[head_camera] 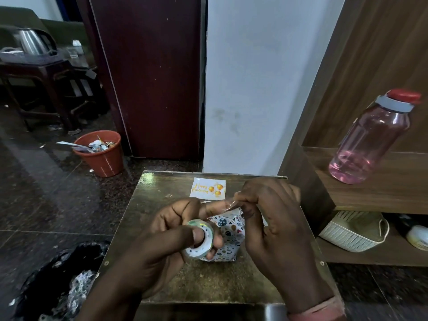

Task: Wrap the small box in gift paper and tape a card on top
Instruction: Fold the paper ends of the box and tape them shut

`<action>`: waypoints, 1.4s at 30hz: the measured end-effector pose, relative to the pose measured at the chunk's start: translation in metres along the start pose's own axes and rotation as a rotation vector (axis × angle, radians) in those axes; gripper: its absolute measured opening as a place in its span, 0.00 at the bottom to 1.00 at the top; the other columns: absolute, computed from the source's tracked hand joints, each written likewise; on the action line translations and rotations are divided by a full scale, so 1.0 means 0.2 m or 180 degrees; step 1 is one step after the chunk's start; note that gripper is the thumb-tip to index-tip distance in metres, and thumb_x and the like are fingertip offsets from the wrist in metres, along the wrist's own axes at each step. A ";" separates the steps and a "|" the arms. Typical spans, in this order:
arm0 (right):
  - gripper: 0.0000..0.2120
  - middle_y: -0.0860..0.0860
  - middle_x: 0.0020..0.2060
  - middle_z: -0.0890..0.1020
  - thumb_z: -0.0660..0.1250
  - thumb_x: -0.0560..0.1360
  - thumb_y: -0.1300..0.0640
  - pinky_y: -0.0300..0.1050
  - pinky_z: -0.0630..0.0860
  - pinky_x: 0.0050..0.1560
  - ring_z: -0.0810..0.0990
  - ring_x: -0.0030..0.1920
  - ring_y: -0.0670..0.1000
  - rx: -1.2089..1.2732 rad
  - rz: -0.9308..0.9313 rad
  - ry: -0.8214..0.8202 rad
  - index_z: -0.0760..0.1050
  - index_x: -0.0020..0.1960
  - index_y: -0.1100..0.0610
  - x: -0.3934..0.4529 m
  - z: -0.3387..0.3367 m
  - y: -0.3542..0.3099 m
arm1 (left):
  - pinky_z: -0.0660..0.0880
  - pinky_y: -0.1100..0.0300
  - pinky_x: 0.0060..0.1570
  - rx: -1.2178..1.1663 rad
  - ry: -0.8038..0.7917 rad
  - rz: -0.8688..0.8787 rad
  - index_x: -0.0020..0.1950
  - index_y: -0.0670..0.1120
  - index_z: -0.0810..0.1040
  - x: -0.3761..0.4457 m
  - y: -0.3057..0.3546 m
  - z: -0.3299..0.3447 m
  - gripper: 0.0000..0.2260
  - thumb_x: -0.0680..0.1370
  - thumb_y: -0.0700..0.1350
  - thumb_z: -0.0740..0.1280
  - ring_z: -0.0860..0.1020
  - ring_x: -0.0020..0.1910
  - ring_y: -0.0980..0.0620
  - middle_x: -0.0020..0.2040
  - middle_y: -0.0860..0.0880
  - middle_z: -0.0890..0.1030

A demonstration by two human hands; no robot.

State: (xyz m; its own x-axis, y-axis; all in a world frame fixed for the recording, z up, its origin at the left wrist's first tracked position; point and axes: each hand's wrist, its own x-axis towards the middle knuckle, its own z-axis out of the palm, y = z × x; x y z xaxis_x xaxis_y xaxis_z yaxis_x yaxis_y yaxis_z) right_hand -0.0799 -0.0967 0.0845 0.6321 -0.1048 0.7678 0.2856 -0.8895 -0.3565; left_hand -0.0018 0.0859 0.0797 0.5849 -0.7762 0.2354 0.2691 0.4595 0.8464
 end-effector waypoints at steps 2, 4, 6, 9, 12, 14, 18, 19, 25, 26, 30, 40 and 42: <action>0.11 0.48 0.48 0.79 0.67 0.71 0.72 0.60 0.71 0.49 0.78 0.50 0.54 -0.0019 -0.0028 0.0003 0.79 0.47 0.58 -0.01 0.00 0.01 | 0.75 0.57 0.39 0.0044 -0.0064 -0.0024 0.36 0.47 0.66 0.00 0.01 0.00 0.12 0.72 0.35 0.67 0.79 0.39 0.48 0.70 0.32 0.75; 0.12 0.49 0.48 0.79 0.67 0.70 0.73 0.61 0.71 0.48 0.78 0.50 0.55 0.0015 -0.0102 0.0043 0.78 0.47 0.58 -0.01 0.00 0.02 | 0.72 0.59 0.39 0.0035 -0.0095 -0.0076 0.36 0.47 0.64 -0.01 0.01 0.00 0.15 0.71 0.36 0.69 0.76 0.38 0.50 0.69 0.31 0.76; 0.15 0.49 0.49 0.79 0.67 0.70 0.73 0.61 0.71 0.47 0.78 0.49 0.56 -0.0003 -0.0217 0.0095 0.76 0.49 0.56 -0.01 0.00 0.02 | 0.72 0.59 0.39 -0.0061 -0.0178 -0.0150 0.37 0.48 0.66 -0.01 0.02 0.00 0.17 0.72 0.37 0.74 0.75 0.38 0.50 0.69 0.29 0.75; 0.18 0.49 0.49 0.79 0.66 0.70 0.73 0.61 0.71 0.47 0.78 0.48 0.55 -0.0119 -0.0253 0.0141 0.73 0.50 0.53 -0.02 0.01 0.03 | 0.73 0.59 0.40 -0.0055 -0.0190 -0.0199 0.38 0.48 0.70 -0.01 0.02 0.00 0.14 0.72 0.40 0.76 0.76 0.38 0.51 0.70 0.31 0.76; 0.16 0.50 0.50 0.79 0.63 0.71 0.71 0.58 0.71 0.48 0.78 0.49 0.55 -0.0212 -0.0254 0.0210 0.73 0.51 0.52 -0.04 0.02 0.03 | 0.71 0.61 0.39 0.0024 -0.0113 -0.0237 0.36 0.50 0.68 -0.02 0.04 0.03 0.15 0.71 0.38 0.72 0.73 0.38 0.52 0.70 0.34 0.77; 0.15 0.51 0.50 0.79 0.62 0.71 0.70 0.56 0.71 0.49 0.78 0.49 0.55 -0.0207 -0.0216 0.0257 0.75 0.52 0.54 -0.04 0.02 0.02 | 0.70 0.61 0.39 0.0092 -0.0033 -0.0280 0.36 0.51 0.67 -0.03 0.05 0.05 0.14 0.70 0.37 0.71 0.71 0.37 0.52 0.70 0.35 0.78; 0.14 0.49 0.51 0.81 0.69 0.73 0.72 0.48 0.71 0.54 0.78 0.51 0.53 -0.0199 -0.0049 -0.0009 0.81 0.52 0.56 -0.05 0.01 0.00 | 0.69 0.62 0.38 0.0390 0.0127 -0.0292 0.34 0.50 0.66 -0.06 0.06 0.07 0.15 0.69 0.37 0.71 0.63 0.36 0.49 0.68 0.37 0.79; 0.15 0.47 0.52 0.81 0.70 0.74 0.72 0.44 0.71 0.56 0.78 0.53 0.52 -0.0142 0.0043 -0.0173 0.81 0.54 0.54 -0.07 0.00 0.02 | 0.69 0.61 0.37 0.0422 0.0206 -0.0270 0.33 0.50 0.66 -0.07 0.06 0.07 0.16 0.69 0.37 0.71 0.63 0.35 0.49 0.68 0.37 0.80; 0.11 0.42 0.43 0.83 0.70 0.77 0.66 0.49 0.78 0.50 0.83 0.48 0.50 -0.0049 0.1712 -0.0054 0.82 0.47 0.50 -0.29 -0.06 0.28 | 0.66 0.62 0.32 0.0379 0.0877 -0.0244 0.28 0.50 0.66 -0.18 0.01 0.07 0.17 0.69 0.33 0.68 0.75 0.32 0.59 0.64 0.37 0.82; 0.08 0.44 0.40 0.83 0.70 0.76 0.64 0.49 0.78 0.47 0.83 0.46 0.52 -0.0230 0.2063 -0.0179 0.82 0.45 0.51 -0.34 -0.05 0.31 | 0.66 0.62 0.32 0.0363 0.0956 -0.0264 0.28 0.50 0.66 -0.20 0.00 0.08 0.17 0.69 0.33 0.67 0.75 0.32 0.59 0.64 0.37 0.83; 0.05 0.56 0.40 0.85 0.70 0.76 0.58 0.51 0.75 0.41 0.83 0.45 0.61 -0.0786 0.2638 -0.0705 0.80 0.42 0.57 -0.42 0.01 0.33 | 0.65 0.60 0.35 0.0268 0.1174 -0.0291 0.26 0.50 0.68 -0.25 -0.05 0.10 0.17 0.67 0.35 0.70 0.79 0.37 0.61 0.63 0.37 0.83; 0.11 0.62 0.46 0.84 0.70 0.75 0.54 0.47 0.72 0.42 0.83 0.50 0.63 -0.1035 0.3400 -0.1004 0.76 0.40 0.60 -0.39 0.08 0.26 | 0.68 0.62 0.37 0.0210 0.1175 -0.0282 0.28 0.52 0.70 -0.34 -0.07 0.14 0.14 0.65 0.42 0.74 0.71 0.34 0.55 0.69 0.45 0.81; 0.12 0.63 0.46 0.84 0.71 0.75 0.52 0.48 0.73 0.43 0.83 0.50 0.64 -0.0962 0.3462 -0.0957 0.78 0.41 0.60 -0.36 0.02 0.22 | 0.68 0.62 0.37 0.0239 0.1143 -0.0310 0.28 0.52 0.70 -0.34 -0.07 0.15 0.14 0.65 0.42 0.75 0.72 0.35 0.56 0.69 0.44 0.81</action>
State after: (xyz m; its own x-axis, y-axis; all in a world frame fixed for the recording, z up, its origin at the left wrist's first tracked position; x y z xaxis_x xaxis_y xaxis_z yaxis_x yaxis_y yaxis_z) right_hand -0.1098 -0.1260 0.0109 0.5948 -0.8031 -0.0357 -0.6687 -0.4696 -0.5764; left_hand -0.0688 0.1194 0.0660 0.7939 -0.6078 -0.0192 0.2878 0.3477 0.8924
